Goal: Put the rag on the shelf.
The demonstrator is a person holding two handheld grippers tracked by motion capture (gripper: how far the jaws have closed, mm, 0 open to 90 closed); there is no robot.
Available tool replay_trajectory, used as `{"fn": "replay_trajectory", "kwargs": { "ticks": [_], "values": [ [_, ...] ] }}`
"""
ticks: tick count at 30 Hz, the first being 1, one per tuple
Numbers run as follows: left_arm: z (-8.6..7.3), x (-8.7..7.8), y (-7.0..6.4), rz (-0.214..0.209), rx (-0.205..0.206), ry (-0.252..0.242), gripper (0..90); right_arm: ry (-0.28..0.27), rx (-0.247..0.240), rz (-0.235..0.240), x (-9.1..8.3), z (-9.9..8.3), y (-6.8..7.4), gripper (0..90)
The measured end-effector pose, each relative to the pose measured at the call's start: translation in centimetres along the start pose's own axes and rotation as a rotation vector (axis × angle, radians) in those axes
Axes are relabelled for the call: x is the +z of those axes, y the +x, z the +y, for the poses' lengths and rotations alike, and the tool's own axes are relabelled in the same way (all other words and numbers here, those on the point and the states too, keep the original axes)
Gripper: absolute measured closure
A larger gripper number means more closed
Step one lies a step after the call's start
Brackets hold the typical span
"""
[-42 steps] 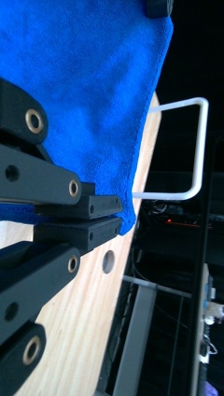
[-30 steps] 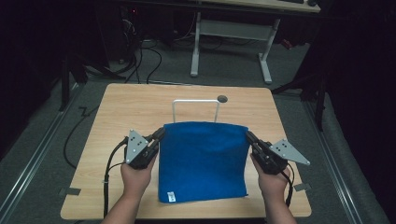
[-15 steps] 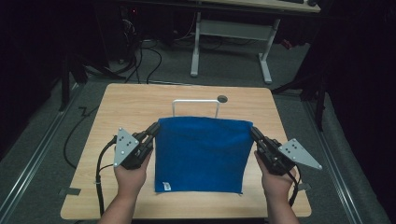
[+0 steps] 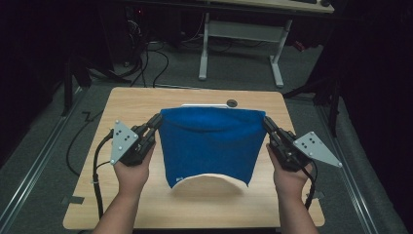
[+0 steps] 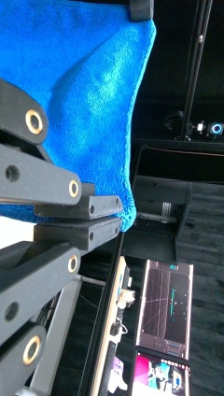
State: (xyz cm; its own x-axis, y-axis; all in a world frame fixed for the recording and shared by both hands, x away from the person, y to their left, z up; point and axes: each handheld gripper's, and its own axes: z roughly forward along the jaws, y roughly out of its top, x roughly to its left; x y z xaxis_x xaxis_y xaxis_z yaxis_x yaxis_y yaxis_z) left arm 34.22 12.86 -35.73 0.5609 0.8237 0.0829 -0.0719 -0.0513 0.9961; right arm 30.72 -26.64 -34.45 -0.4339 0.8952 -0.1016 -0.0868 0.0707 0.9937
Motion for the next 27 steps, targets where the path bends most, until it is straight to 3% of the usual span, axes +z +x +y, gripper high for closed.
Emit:
{"fn": "replay_trajectory", "kwargs": {
  "ticks": [13,27],
  "values": [
    [0.4,2.2,1.9,0.024,-0.003,0.025,88.4,0.027,0.003,-0.001,2.5,0.7,-1.3,88.5],
    [1.8,6.1,4.0,0.049,0.041,0.075,88.4,0.037,0.008,-0.017,5.5,2.2,-2.9,88.5]
  ]
}}
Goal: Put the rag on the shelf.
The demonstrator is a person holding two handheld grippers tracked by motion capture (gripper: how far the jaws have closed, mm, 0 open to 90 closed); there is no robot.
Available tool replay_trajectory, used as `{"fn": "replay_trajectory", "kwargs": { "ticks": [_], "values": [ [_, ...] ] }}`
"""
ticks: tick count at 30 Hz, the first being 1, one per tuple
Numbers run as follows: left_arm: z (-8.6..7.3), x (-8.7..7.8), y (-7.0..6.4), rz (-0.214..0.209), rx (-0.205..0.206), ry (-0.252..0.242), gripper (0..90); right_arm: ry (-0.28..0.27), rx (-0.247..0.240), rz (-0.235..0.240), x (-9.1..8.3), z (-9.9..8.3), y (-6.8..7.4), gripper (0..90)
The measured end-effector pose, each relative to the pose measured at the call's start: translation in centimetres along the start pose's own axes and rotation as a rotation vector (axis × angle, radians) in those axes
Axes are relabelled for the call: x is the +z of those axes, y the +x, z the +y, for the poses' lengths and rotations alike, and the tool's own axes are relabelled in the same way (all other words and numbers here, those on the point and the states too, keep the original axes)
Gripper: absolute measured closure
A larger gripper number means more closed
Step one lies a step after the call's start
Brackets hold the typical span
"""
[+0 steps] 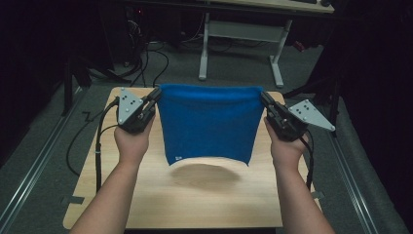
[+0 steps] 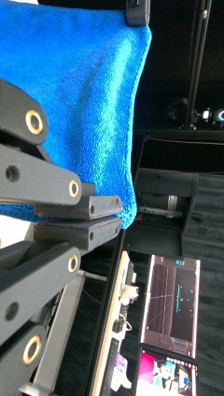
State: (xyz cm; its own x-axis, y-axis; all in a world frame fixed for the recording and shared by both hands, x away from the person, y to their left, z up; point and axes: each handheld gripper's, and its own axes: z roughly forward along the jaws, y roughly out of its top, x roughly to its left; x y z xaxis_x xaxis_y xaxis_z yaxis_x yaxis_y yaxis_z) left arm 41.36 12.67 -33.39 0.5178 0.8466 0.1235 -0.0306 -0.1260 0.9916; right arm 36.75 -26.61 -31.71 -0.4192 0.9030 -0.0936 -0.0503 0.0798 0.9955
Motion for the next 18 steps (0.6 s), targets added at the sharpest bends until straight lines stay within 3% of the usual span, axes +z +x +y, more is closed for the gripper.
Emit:
{"fn": "replay_trajectory", "kwargs": {
  "ticks": [7,18],
  "values": [
    [0.4,1.7,1.0,0.009,0.012,0.026,88.4,0.014,-0.003,-0.009,1.8,0.5,-0.6,88.5],
    [1.7,4.2,2.1,0.043,0.042,0.026,88.4,0.036,0.027,-0.032,4.8,1.4,-2.1,88.5]
  ]
}}
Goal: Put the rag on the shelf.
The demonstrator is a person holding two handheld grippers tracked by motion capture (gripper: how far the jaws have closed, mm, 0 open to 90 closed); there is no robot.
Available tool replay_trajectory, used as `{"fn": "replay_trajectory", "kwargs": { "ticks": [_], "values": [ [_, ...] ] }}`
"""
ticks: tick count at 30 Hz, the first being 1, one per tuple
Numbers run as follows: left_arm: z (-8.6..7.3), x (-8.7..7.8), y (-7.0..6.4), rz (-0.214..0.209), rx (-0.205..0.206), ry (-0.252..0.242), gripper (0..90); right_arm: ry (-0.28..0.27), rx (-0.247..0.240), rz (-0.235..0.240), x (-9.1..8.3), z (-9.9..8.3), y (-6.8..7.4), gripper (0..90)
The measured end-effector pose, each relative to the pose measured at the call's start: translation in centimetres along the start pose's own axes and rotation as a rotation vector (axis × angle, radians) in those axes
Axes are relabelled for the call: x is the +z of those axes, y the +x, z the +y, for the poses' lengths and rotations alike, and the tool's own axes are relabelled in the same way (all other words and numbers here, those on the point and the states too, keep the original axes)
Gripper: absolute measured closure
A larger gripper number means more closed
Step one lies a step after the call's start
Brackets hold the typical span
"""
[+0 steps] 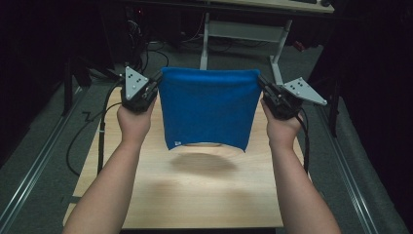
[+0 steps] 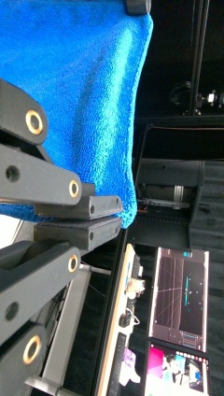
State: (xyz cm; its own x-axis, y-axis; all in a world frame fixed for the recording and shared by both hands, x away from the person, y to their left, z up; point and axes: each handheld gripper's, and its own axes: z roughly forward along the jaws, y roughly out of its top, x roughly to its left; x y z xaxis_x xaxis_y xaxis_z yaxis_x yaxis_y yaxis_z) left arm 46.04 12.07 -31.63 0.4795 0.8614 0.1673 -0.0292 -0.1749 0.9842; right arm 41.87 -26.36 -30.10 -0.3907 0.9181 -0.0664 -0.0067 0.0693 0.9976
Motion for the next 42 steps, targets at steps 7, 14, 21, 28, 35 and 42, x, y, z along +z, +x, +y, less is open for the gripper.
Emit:
{"fn": "replay_trajectory", "kwargs": {
  "ticks": [7,14,21,28,35,42],
  "values": [
    [-0.3,1.7,0.9,0.018,0.009,0.02,88.3,0.012,-0.009,-0.018,1.9,0.0,-0.3,88.5],
    [-1.6,3.5,1.3,0.021,0.003,0.075,88.2,0.059,0.002,-0.033,4.2,-1.0,-1.1,88.5],
    [-3.1,5.1,1.2,0.011,-0.008,0.139,88.2,0.126,0.004,-0.051,5.9,-2.8,-1.8,88.5],
    [-5.2,6.1,1.0,0.006,-0.008,0.214,88.2,0.205,0.034,-0.042,7.0,-5.3,-2.4,88.5],
    [-8.1,6.4,0.9,-0.014,-0.021,0.293,88.1,0.257,0.024,-0.027,7.6,-7.6,-2.1,88.5],
    [-10.7,6.3,0.3,-0.044,-0.041,0.339,88.2,0.313,0.032,-0.015,7.7,-10.3,-2.0,88.4]
  ]
}}
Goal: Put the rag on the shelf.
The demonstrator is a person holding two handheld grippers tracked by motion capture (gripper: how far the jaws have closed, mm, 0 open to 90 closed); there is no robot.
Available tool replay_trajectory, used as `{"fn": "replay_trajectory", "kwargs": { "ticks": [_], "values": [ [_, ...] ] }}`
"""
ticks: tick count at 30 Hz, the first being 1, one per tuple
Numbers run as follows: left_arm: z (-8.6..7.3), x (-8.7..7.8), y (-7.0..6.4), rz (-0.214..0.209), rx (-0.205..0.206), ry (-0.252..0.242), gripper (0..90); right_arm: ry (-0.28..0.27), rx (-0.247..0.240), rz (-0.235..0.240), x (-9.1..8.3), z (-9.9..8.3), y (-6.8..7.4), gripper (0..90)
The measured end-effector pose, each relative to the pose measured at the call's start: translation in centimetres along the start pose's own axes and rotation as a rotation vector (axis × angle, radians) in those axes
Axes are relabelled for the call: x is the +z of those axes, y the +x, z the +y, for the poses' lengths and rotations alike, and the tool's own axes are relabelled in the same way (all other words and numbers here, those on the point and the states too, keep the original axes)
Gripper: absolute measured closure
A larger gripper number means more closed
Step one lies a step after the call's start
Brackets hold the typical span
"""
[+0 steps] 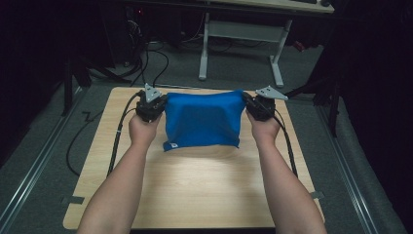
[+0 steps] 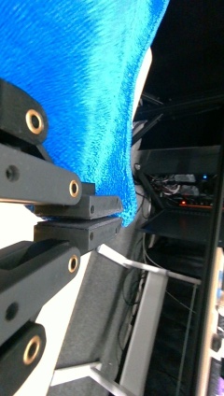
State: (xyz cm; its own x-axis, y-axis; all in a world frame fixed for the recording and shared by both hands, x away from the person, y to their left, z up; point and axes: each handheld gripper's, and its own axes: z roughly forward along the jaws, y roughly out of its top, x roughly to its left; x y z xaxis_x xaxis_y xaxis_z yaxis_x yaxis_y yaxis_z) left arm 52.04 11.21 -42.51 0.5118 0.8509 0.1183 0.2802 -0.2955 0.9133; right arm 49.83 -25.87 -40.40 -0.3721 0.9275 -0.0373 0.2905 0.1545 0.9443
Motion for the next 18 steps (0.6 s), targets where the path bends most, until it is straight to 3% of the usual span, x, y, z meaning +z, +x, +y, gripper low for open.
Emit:
{"fn": "replay_trajectory", "kwargs": {
  "ticks": [7,10,18],
  "values": [
    [-2.1,0.5,-0.6,-0.04,-0.004,0.05,88.0,0.043,0.012,0.011,0.7,-2.5,0.3,88.4],
    [-2.7,0.4,-0.9,-0.048,-0.003,0.048,88.0,0.066,0.015,0.02,1.0,-3.5,0.5,88.3],
    [-4.2,0.5,-1.6,-0.089,-0.018,0.054,88.1,0.083,-0.001,0.032,1.2,-4.3,1.2,88.3]
  ]
}}
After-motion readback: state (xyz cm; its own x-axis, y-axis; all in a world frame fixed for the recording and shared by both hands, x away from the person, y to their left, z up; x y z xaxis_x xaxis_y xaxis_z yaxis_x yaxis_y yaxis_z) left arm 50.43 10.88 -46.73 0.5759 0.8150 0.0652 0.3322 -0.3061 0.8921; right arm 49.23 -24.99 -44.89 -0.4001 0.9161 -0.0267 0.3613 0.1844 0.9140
